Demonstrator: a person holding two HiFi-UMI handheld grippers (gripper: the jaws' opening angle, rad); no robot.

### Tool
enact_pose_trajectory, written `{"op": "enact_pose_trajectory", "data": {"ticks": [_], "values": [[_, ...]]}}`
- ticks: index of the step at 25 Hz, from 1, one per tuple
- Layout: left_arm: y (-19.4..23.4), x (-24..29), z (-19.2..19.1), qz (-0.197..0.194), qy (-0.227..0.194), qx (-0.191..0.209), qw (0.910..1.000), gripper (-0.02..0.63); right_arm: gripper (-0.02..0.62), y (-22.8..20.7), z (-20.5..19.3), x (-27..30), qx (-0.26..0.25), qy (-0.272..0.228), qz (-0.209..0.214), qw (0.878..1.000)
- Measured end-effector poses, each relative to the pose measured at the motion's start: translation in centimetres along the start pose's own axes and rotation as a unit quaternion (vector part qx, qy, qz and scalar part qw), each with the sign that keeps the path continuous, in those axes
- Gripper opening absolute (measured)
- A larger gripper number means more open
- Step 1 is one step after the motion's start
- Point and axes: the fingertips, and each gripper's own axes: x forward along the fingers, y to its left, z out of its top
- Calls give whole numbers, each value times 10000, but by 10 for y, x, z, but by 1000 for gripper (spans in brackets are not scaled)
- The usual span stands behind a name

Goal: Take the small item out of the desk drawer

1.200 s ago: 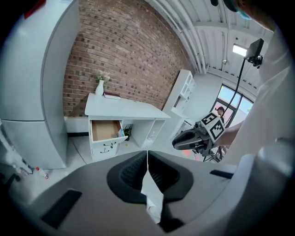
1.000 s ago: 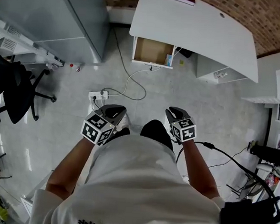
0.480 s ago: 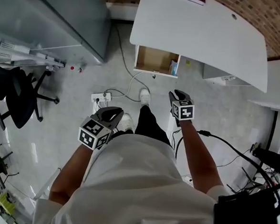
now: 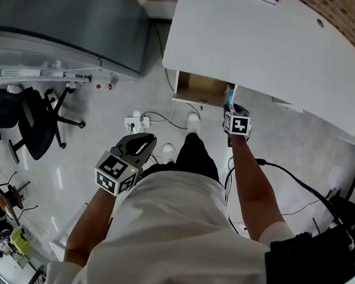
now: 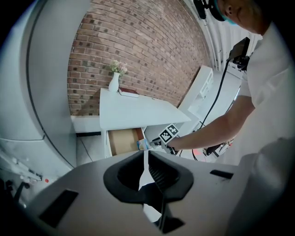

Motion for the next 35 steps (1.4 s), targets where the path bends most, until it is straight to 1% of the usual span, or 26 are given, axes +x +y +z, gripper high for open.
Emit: {"op": "enact_pose_trajectory", "data": {"ticks": [7,13,18,20,21,24,28,35], "values": [[19,32,22,203,127,-148,9996,25,193,-25,8,54,136,330,-63,9993],[32,50,25,269,178,-245,9992,25,195,-32,13,90,236,534,-183,9981],[38,46,33,325,154,-330,9988,25,193,-33,17,95,255,667,-269,9971],[40,46,35,346,136,-336,9987,25,174,-37,18,98,296,714,-307,9965],[42,45,36,355,125,-337,9987,25,150,-37,18,99,318,729,-322,9963],[46,41,32,396,116,-423,9983,25,137,-38,19,100,431,751,-346,9956],[49,37,27,424,91,-465,9980,25,114,-39,21,98,572,693,-416,9951],[50,17,16,401,-85,-478,9980,25,112,-25,34,83,448,531,-421,9967]]}}
